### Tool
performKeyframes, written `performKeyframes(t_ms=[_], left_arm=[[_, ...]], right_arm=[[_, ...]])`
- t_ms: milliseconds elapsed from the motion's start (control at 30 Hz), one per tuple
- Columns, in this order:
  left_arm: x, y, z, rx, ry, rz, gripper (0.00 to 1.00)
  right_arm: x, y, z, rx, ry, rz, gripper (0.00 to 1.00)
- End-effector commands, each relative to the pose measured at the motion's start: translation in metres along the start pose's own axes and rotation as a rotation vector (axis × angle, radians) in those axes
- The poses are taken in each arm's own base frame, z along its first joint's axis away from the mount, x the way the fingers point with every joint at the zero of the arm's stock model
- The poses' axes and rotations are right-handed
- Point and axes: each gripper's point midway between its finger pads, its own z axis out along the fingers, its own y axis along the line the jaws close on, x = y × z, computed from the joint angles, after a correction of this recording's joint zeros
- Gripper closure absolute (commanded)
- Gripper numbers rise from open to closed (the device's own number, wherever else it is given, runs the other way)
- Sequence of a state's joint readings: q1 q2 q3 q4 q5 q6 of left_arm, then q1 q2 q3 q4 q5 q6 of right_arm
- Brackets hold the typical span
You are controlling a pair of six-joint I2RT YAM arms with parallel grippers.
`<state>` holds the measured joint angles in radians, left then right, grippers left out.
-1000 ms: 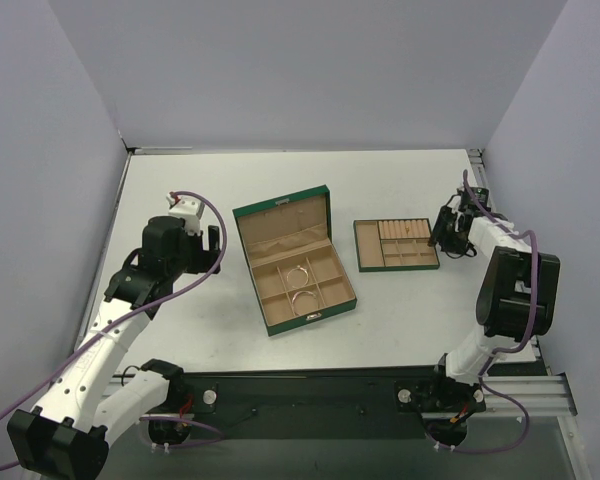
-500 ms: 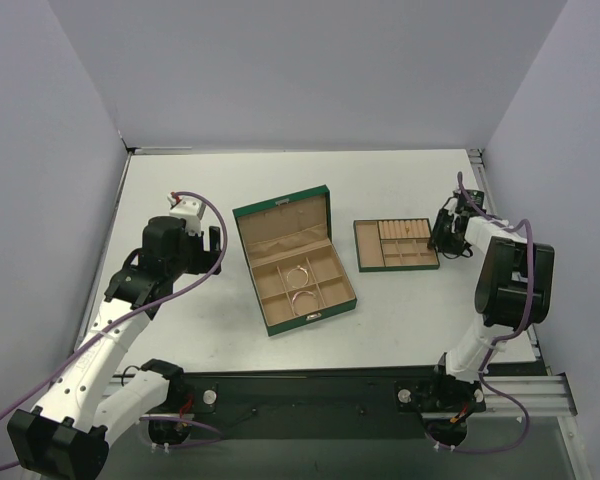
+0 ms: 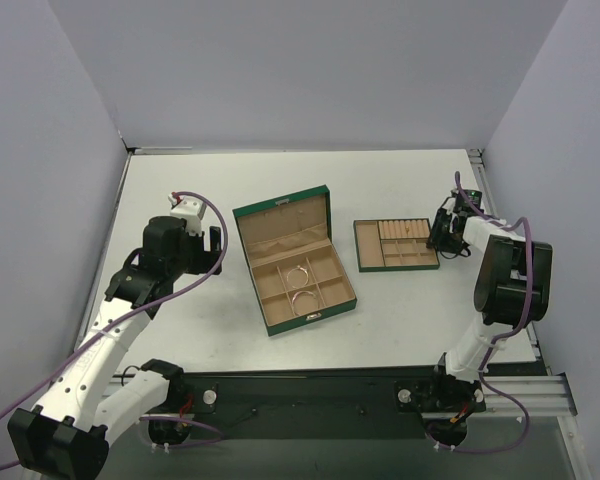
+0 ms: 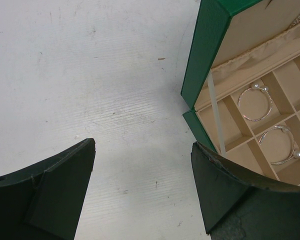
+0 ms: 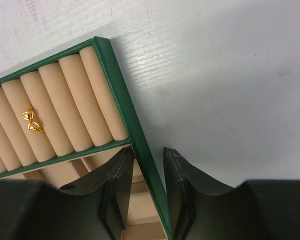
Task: Organize the mixed jewelry
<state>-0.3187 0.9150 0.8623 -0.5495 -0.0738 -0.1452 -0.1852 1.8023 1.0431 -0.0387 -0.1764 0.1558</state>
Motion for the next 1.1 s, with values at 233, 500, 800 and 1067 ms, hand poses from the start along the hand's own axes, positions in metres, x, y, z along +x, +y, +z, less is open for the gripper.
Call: performKeyframes(t_ms=[233, 500, 800, 1067], left_arm=[[-0.0103, -0.0002, -0.0002, 0.005, -0.037, 0.008, 0.13], [-0.0083, 0.0002, 0.0018, 0.002, -0.027, 0.01, 0.13], [-0.0085, -0.0005, 0.0015, 0.007, -0.028, 0.012, 0.13], [-0.0085, -0.0011, 0.0018, 0.01, -0.027, 0.012, 0.13]], right_arm=[[0.0018, 0.001, 0.0054, 0.007, 0.027, -0.01, 0.67], [0.0014, 0.0011, 0.0057, 0.006, 0.024, -0.009, 0.66], [0.0014, 0.0022, 0.0048, 0.003, 0.017, -0.008, 0.78], [0.0018, -0.0006, 0.0048, 0.023, 0.012, 0.003, 0.91]])
